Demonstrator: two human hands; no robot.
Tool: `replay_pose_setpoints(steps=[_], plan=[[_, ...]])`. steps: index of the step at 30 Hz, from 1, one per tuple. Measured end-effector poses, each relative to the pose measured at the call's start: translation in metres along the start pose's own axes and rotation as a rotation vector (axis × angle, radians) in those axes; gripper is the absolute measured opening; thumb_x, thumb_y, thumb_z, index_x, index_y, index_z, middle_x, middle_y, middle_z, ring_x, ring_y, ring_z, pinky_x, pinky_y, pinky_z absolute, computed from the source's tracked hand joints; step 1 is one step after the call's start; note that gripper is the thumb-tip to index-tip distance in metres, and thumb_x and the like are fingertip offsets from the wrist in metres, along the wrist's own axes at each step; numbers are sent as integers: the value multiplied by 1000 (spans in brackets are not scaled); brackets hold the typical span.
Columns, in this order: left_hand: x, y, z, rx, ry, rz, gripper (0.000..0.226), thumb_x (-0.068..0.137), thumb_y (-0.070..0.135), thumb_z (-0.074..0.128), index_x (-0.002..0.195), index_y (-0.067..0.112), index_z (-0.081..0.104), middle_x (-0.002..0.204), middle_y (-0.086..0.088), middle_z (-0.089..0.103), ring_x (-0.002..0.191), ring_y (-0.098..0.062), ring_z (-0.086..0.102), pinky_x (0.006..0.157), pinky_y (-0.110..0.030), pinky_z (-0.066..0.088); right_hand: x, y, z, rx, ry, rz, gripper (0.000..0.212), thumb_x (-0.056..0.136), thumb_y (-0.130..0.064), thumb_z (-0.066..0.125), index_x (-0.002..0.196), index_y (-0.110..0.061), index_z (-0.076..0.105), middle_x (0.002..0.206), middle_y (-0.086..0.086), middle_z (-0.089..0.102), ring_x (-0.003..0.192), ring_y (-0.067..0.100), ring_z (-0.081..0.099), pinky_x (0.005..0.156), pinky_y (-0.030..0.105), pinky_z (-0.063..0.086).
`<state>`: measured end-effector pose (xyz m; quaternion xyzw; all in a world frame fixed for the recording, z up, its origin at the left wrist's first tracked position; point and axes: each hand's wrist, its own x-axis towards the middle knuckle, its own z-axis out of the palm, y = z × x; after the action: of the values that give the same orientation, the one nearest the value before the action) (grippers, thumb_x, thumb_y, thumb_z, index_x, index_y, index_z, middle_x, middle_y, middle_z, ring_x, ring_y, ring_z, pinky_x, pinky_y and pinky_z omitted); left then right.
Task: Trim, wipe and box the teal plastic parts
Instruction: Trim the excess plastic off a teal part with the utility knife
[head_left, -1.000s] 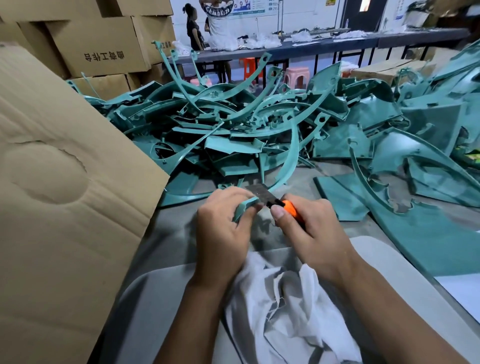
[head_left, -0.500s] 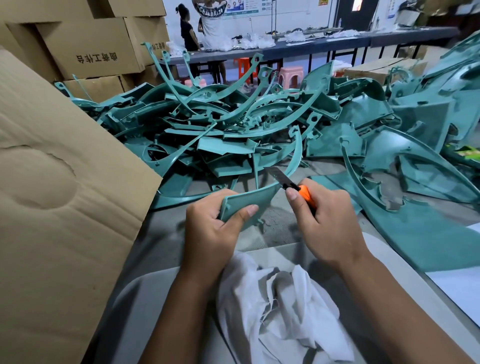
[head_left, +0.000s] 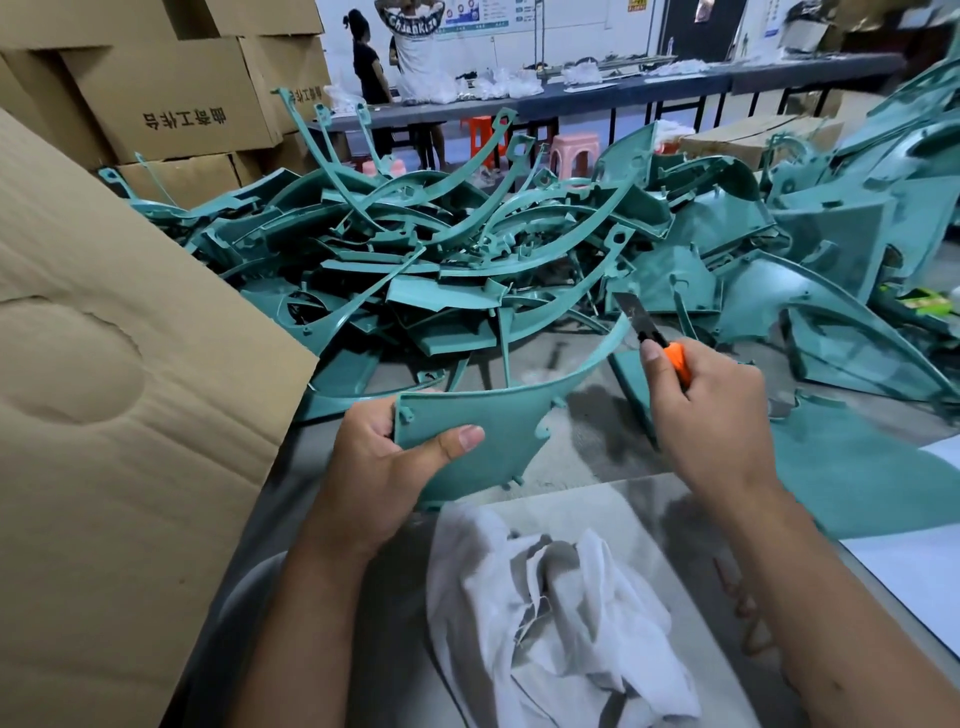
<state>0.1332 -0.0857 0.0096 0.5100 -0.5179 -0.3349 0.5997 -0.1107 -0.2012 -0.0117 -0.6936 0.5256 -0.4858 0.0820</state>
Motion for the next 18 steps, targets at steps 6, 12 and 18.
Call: replay_pose_setpoints(steps=[6,12,18], plan=[[4,-1,-22,4,162,-6,34,70,7,87,86,36,79,86,4,80,76,-10,76,63,-22,58,-3,-5,1,-35,-36,28,51,106,-39,54,61,-19,40,51,-1,44,47,15,43,48,30,33],[6,-3,-30,57,98,65,36,76,0,82,84,33,71,83,3,76,74,-9,71,65,-23,58,-25,-42,13,238,-239,-220,38,107,-33,51,70,-29,43,54,-11,43,48,12,47,43,18,34],[4,-2,-31,42,47,64,32,77,-6,78,87,21,64,78,4,74,71,-8,69,64,-21,57,-26,-42,13,144,-253,-237,46,108,-42,47,68,-24,37,51,-6,41,47,17,42,48,33,27]])
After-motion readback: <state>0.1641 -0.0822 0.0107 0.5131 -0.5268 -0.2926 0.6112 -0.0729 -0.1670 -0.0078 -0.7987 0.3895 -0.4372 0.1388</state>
